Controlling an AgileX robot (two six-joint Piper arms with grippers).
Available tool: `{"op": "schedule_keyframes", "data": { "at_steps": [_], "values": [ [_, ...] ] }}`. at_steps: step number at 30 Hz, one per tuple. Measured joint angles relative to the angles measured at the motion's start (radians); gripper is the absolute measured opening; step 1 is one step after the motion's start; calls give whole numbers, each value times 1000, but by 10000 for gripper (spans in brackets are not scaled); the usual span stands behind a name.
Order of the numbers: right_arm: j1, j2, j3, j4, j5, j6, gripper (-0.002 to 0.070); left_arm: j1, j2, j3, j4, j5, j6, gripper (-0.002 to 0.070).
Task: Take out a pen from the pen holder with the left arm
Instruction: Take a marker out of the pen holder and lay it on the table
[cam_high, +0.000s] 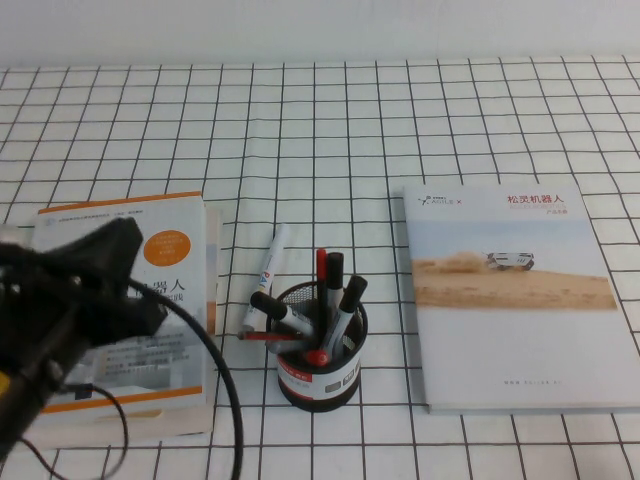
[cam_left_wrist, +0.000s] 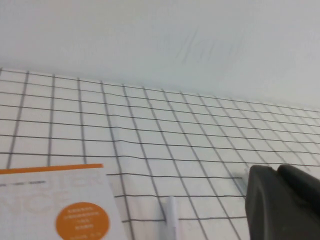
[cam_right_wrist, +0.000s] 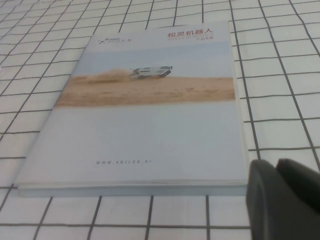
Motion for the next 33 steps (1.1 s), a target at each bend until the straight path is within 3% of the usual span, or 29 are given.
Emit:
{"op": "schedule_keyframes", "data": {
  "at_steps": [4, 10, 17, 19, 25, 33],
  "values": [
    [0, 0, 0, 0, 0, 0, -12, -118, 61, 131, 80, -242, -141, -2],
    [0, 0, 0, 0, 0, 0, -12, -179, 180, 195, 156, -399, -216, 41],
    [0, 0, 0, 0, 0, 0, -13, -179, 326, 195, 217, -564, -327, 344],
    [0, 0, 0, 0, 0, 0, -13, -179, 371, 195, 227, -628, -335, 385],
    [0, 0, 0, 0, 0, 0, -13, -179, 499, 195, 232, -757, -345, 412],
    [0, 0, 0, 0, 0, 0, -13, -179, 573, 193, 263, -776, -368, 414]
  ]
}}
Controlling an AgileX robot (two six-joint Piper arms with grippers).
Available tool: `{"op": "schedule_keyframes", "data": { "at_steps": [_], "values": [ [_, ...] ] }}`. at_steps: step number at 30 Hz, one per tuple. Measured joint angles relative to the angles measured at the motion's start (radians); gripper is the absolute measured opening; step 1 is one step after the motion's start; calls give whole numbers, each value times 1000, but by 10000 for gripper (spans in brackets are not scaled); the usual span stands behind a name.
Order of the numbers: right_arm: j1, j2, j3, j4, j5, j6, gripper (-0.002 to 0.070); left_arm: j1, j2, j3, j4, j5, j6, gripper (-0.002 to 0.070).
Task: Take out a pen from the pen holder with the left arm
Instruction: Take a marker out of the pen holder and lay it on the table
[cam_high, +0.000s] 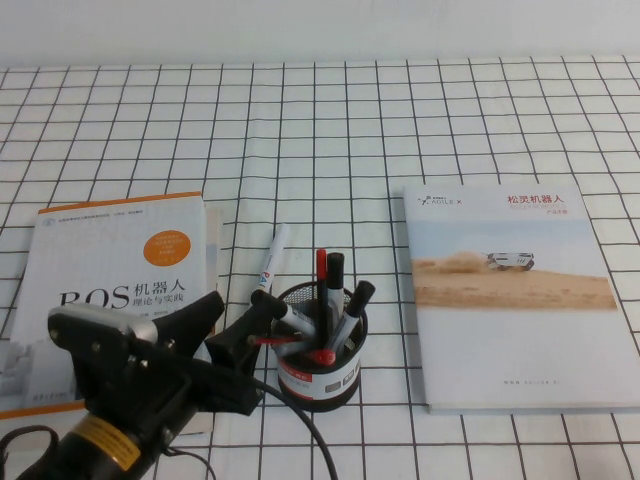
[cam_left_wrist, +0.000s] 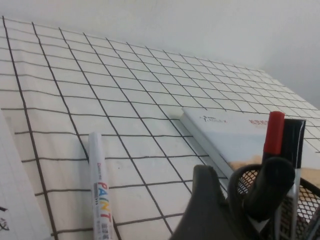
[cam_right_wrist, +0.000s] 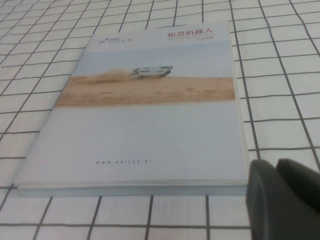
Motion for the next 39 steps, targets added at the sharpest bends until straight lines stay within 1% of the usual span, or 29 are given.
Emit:
{"op": "schedule_keyframes", "data": {
  "at_steps": [3, 7, 9, 11, 14, 17, 21, 28, 32, 39],
  "values": [
    [0, 0, 0, 0, 0, 0, -12, 0, -29, 0, -20, 0, 15, 414],
    [0, 0, 0, 0, 0, 0, -13, 0, -115, 0, -89, 0, 76, 414],
    [0, 0, 0, 0, 0, 0, -13, 0, -176, 0, -81, -1, 81, 414],
    [0, 0, 0, 0, 0, 0, -13, 0, -234, 0, -18, -5, 81, 414],
    [0, 0, 0, 0, 0, 0, -13, 0, -287, 0, 114, -13, 76, 414],
    [0, 0, 0, 0, 0, 0, -13, 0, -300, 0, 173, 36, 59, 414],
    [0, 0, 0, 0, 0, 0, -13, 0, -287, 2, 166, 103, 51, 414],
    [0, 0, 0, 0, 0, 0, -13, 0, -189, 3, 113, 109, 49, 414],
    [0, 0, 0, 0, 0, 0, -13, 0, -128, 3, 60, 73, 49, 414],
    [0, 0, 0, 0, 0, 0, -12, 0, -63, 3, 46, 23, 49, 414]
  ]
}}
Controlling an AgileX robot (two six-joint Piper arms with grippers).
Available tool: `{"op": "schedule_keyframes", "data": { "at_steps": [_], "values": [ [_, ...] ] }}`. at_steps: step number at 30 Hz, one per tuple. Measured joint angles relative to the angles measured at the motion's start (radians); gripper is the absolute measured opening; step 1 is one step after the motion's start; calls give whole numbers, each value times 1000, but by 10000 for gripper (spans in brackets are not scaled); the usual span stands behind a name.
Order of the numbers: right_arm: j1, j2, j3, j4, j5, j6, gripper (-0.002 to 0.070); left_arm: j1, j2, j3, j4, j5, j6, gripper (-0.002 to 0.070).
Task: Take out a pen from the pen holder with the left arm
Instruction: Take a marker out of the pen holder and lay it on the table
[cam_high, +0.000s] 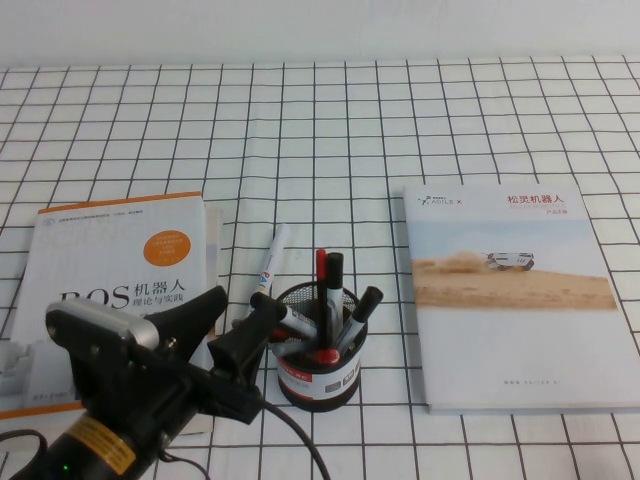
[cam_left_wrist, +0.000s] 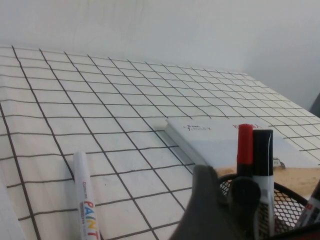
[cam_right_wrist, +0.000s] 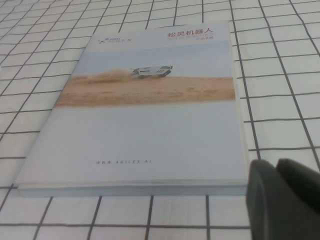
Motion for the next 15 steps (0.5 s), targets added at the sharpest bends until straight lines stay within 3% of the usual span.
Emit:
{"op": "schedule_keyframes", "data": {
  "at_steps": [6, 15],
  "values": [
    [0, 0, 0, 0, 0, 0, -13, 0, 34, 0, -2, -19, 0, 405],
    [0, 0, 0, 0, 0, 0, -12, 0, 62, -3, 32, -32, 0, 292]
  ]
}}
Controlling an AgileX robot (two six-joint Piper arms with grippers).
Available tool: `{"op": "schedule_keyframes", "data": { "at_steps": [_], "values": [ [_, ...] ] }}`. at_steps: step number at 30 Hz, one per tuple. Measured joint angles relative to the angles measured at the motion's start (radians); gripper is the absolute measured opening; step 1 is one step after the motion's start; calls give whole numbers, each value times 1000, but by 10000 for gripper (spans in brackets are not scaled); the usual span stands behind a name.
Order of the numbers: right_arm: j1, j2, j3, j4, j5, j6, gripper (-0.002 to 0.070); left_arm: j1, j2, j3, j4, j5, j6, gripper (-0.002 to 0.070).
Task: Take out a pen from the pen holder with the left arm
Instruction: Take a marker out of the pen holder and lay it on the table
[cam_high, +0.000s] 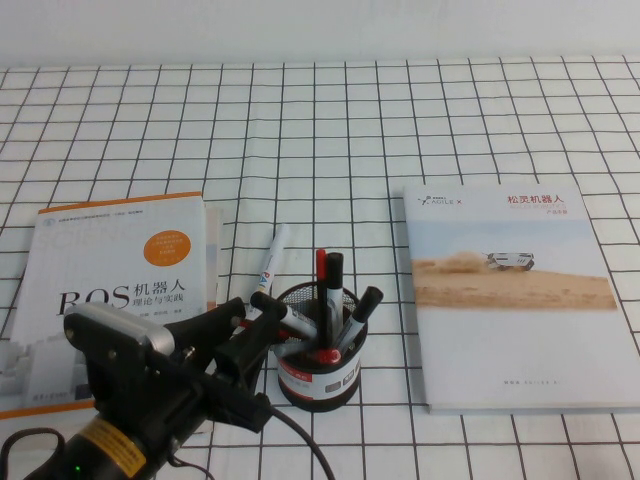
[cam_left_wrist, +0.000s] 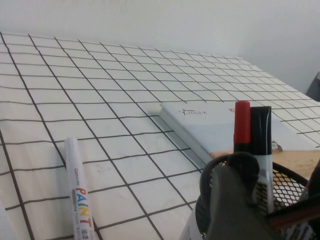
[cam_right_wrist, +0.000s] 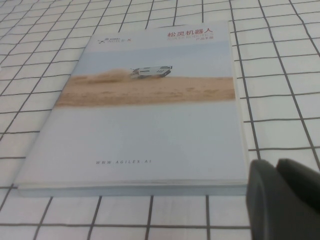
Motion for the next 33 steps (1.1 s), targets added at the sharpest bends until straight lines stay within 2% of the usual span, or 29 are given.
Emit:
{"op": "schedule_keyframes", "data": {
  "at_steps": [11, 18, 28, 33],
  "values": [
    [0, 0, 0, 2, 0, 0, -12, 0, 1, 0, 0, 0, 0, 249],
    [0, 0, 0, 2, 0, 0, -13, 0, 1, 0, 1, 0, 0, 138],
    [0, 0, 0, 2, 0, 0, -12, 0, 1, -8, 2, 0, 0, 107],
    [0, 0, 0, 3, 0, 0, -12, 0, -3, -8, 2, -2, 0, 44]
  ]
}}
